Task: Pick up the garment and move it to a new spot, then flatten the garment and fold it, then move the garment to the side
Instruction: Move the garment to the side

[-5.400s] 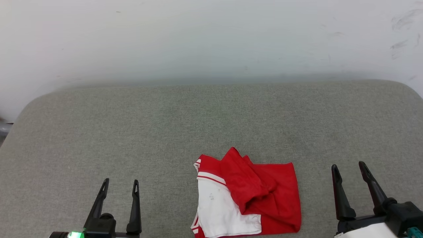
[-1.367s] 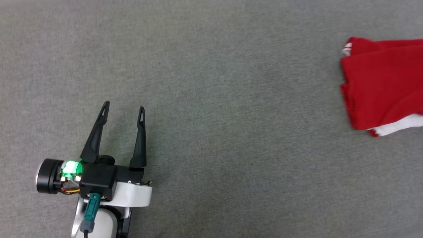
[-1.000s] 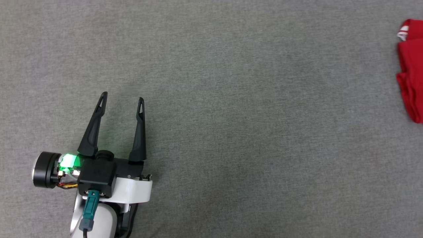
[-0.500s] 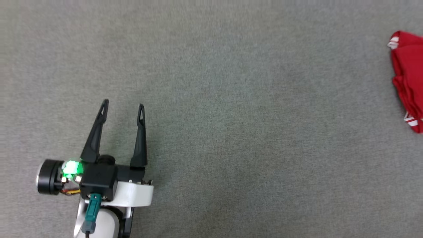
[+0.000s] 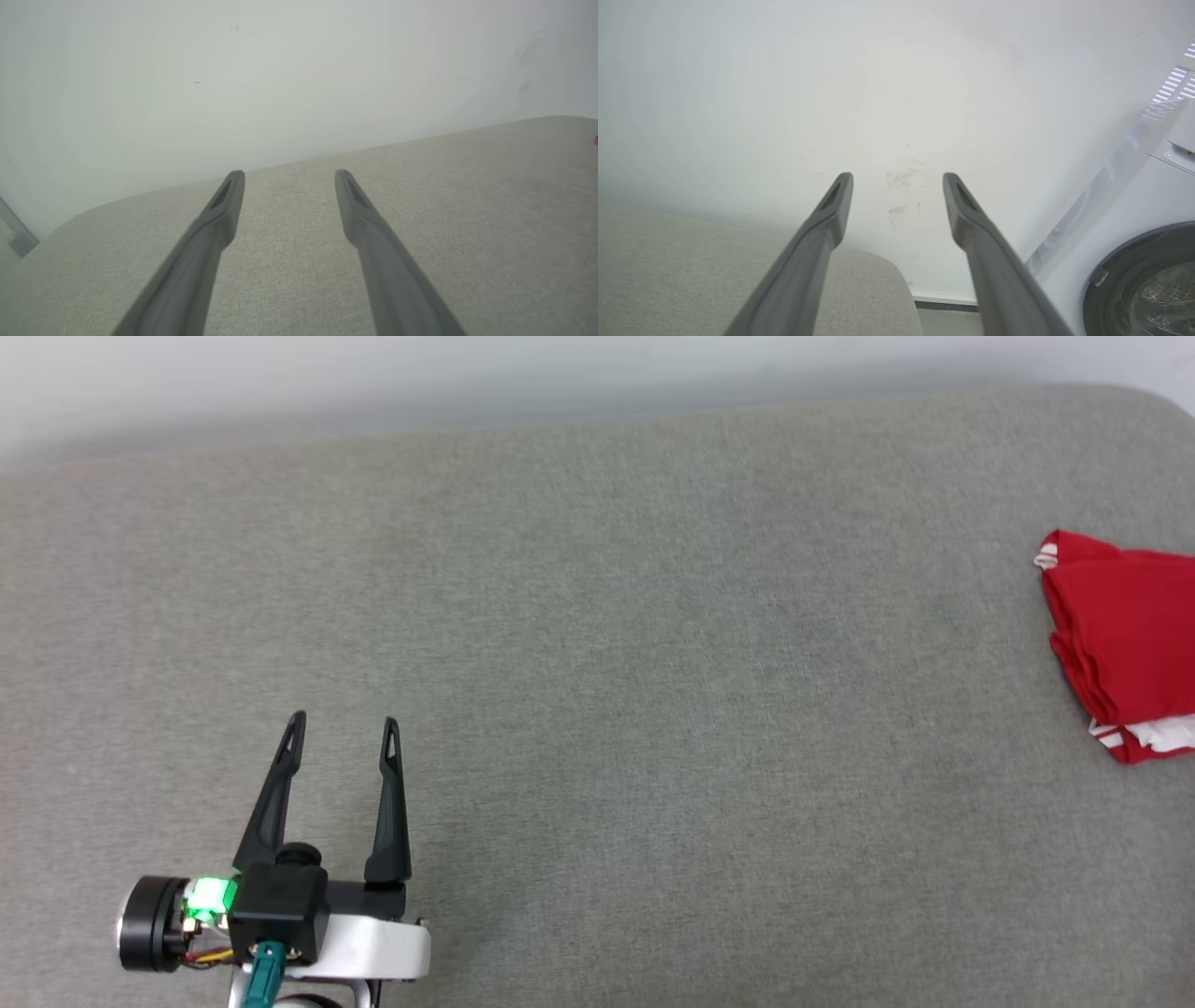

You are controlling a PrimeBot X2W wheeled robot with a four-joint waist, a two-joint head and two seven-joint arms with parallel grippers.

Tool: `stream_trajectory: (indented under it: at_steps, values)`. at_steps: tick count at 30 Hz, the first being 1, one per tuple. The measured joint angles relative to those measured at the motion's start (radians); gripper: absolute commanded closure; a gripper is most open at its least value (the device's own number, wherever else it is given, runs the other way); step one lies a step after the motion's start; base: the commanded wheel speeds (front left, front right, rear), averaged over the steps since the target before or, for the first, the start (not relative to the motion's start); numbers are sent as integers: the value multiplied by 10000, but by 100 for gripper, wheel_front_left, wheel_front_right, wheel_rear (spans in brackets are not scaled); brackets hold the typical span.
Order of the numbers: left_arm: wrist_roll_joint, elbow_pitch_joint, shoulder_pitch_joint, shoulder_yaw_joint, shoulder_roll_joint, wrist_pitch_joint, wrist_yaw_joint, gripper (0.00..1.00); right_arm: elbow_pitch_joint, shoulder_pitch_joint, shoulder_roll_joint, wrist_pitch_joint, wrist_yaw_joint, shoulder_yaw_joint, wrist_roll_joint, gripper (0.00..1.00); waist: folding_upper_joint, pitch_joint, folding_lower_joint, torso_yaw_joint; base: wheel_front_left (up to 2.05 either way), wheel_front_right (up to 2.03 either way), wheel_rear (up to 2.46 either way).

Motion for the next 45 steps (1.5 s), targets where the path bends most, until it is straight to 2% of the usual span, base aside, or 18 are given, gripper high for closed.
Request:
stream_trajectory:
  at_steps: [7,11,14,19,31,45]
  values:
    - [-111,207,330,115,-157,0,-113,0,-2558,1565,2044,-291,-2,-763,-876,0,0,-666,0,438,0,0,0]
    - [-159,399,468,186,-238,0,-230,0,-3680,2627,3049,-328,-2,-775,-1221,0,0,-1014,0,733,0,0,0]
    - [-169,577,615,247,-286,0,-301,0,-4289,3456,3783,-347,0,-727,-1302,0,0,-1284,0,942,0,0,0]
    - [-228,836,760,382,-401,0,-437,0,-4535,4799,4648,-351,0,-527,-1250,0,0,-1690,1,1205,0,0,0]
    - [-357,1133,1250,706,-652,2,-775,0,-4592,7200,5699,-351,-2,-610,-1116,0,0,-2452,1,1247,0,0,0]
    - [-364,1202,1551,1112,-805,2,-1241,0,-5070,8389,6063,-351,-2,-765,-953,0,0,-2689,2,1181,0,0,0]
